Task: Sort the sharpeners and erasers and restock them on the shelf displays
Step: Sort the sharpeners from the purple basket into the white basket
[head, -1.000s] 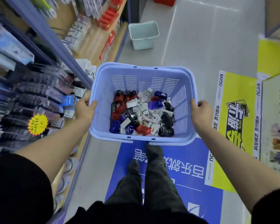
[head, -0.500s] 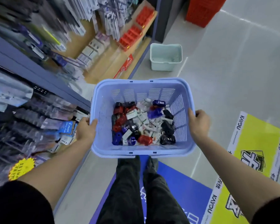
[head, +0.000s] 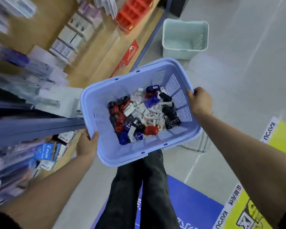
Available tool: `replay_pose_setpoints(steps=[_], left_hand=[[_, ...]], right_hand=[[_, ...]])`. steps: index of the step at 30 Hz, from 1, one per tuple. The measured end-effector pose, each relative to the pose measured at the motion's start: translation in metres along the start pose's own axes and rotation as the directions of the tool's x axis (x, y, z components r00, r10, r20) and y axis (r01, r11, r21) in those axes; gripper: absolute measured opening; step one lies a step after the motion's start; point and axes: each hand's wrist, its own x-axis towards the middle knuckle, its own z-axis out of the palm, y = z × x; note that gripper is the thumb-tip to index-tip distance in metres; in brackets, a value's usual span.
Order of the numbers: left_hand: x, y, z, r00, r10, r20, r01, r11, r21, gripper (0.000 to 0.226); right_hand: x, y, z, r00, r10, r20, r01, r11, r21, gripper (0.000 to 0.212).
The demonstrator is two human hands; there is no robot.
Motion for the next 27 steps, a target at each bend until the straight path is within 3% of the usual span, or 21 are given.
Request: replay_pose_setpoints(steps=[7,13,17,20,23,27], left_hand=[[0.057,0.008,0.090,0.978,-0.184,0.096,0.199,0.960,-0.196,0.022],[0.119,-0.011,0.189,0.902,-0.425,0.076,0.427,0.856,-0.292,0.043],[0.142,-0.029,0.241,0.907,-0.412,0.088,0.418,0.851,-0.319,0.034],[0.156,-0.035,0.270,0.907,-0.410,0.091,0.415,0.840,-0.350,0.046],[0.164,-0.045,0.296,0.894,-0.446,0.041,0.434,0.840,-0.325,0.056],[0.162,-0.039,0.313,0.870,-0.483,-0.100,0.425,0.837,-0.344,0.049]], right_hand=[[0.113,-0.002,0.079,0.995,0.004,0.099,-0.017,0.991,0.134,0.038],[0.192,0.024,0.156,0.994,-0.023,0.103,0.009,0.990,0.139,0.047],[0.235,0.035,0.190,0.989,-0.078,0.125,0.058,0.986,0.156,0.043],[0.261,0.037,0.209,0.983,-0.114,0.144,0.099,0.989,0.111,0.042],[0.280,0.047,0.226,0.986,-0.104,0.132,0.094,0.993,0.077,0.043],[0.287,0.047,0.232,0.987,-0.131,0.092,0.124,0.989,0.075,0.040]])
